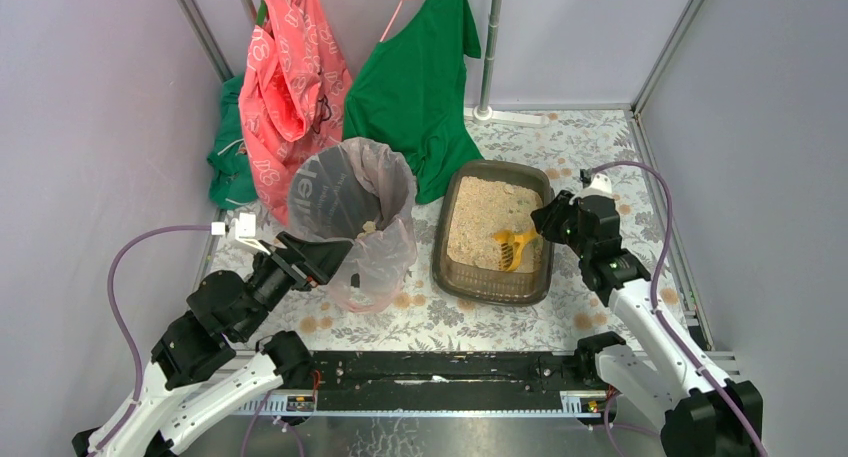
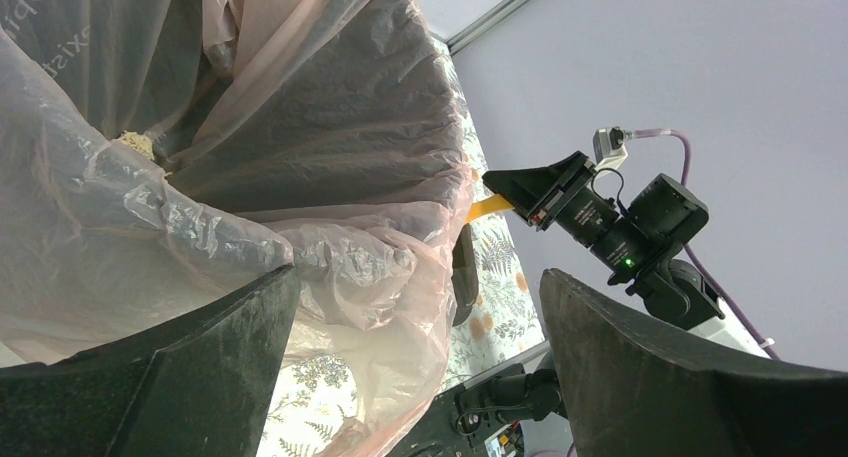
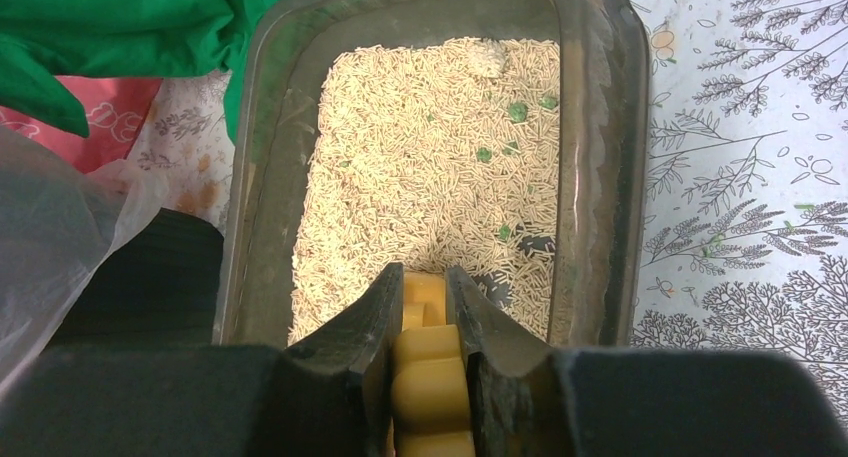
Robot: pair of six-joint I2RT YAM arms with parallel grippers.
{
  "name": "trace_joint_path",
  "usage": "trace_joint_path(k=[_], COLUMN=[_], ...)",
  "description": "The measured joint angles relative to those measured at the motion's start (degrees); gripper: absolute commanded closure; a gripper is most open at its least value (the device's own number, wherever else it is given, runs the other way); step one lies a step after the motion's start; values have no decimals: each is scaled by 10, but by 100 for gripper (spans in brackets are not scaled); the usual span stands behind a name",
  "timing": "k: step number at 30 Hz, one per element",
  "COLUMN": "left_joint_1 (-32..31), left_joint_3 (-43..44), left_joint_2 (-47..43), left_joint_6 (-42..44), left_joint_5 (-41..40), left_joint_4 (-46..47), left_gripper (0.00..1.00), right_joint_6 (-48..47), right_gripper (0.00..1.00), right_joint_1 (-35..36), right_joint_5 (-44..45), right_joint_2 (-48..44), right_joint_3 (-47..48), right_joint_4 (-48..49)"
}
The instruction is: Clean the litter box
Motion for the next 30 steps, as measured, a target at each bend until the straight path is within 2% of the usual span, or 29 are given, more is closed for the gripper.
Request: trace_joint_path(k=[4,13,20,30], left_joint_1=[0,0,0,0], left_joint_3=[0,9,10,10], left_joint_2=[0,11,22,24], left_joint_6=[0,3,5,5], left_joint_5=[2,3,9,17], left_joint_4=[0,-3,-1,0], left_gripper=[3,3,3,3], right_joint_6=[9,102,155,181], right_gripper=[100,100,100,100], right_joint_1=[0,-3,-5,-7], right_joint_5=[0,-18,-54,-105], right_joint_2=[7,36,110,165], right_joint_3=[-13,-130,-160,-169], right_joint_4=[24,198,308,398])
